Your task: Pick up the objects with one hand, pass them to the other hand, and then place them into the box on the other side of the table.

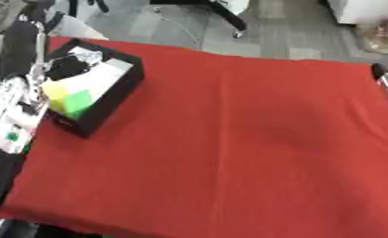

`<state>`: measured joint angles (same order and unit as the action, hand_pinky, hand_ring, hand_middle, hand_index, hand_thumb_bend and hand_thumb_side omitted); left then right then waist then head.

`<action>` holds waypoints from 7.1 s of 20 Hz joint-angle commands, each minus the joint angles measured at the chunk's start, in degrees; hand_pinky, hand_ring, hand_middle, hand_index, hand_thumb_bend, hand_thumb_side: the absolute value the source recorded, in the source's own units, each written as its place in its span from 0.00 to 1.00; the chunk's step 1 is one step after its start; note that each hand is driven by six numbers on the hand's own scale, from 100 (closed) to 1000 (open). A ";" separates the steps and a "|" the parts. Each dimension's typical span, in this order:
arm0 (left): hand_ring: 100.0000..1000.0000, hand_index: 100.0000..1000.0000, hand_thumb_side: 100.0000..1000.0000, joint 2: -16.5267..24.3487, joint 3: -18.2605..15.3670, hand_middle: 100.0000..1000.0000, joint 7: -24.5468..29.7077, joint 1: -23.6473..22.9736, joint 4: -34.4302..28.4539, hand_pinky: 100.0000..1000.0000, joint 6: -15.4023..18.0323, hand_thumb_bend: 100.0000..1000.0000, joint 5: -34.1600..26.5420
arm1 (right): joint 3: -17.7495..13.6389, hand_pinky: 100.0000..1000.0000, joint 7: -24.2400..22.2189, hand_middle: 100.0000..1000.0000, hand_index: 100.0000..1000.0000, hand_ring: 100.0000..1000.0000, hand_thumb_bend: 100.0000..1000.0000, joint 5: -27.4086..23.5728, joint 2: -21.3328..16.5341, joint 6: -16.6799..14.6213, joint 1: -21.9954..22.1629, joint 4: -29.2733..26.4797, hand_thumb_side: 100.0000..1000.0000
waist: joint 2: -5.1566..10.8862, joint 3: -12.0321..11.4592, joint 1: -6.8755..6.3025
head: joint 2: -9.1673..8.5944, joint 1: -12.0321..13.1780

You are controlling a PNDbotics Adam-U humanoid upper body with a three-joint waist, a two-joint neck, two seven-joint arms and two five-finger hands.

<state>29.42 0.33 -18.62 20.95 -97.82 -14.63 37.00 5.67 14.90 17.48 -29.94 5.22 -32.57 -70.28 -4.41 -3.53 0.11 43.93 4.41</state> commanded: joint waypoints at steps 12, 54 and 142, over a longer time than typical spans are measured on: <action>0.74 0.89 0.67 -9.76 4.86 0.74 0.03 -2.76 -13.97 0.69 7.98 0.88 -12.80 | -3.53 0.72 10.01 0.89 0.94 0.82 0.46 15.19 -3.75 3.79 -12.05 32.01 0.49 | 0.60 -1.12 1.43 | -0.23 -18.16; 0.72 0.89 0.63 -14.20 8.34 0.72 3.12 -4.77 -12.15 0.67 8.23 0.82 -12.00 | -3.98 0.48 29.42 0.31 0.42 0.46 0.00 1.29 -1.17 6.42 -10.79 30.92 0.03 | -1.21 -2.45 0.71 | -2.18 -21.97; 0.60 0.66 0.54 10.95 -0.74 0.57 -3.69 -5.93 14.03 0.74 -7.49 0.34 5.42 | -3.29 0.57 2.78 0.63 0.78 0.62 0.23 -2.01 21.30 -4.39 15.35 -21.99 0.58 | 0.27 2.92 -1.30 | 0.19 6.11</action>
<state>37.47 -0.21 -23.26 14.09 -84.84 -20.99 43.14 2.57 17.52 15.80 -8.53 1.20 -16.71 -91.81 -5.40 -0.60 -0.57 43.78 10.24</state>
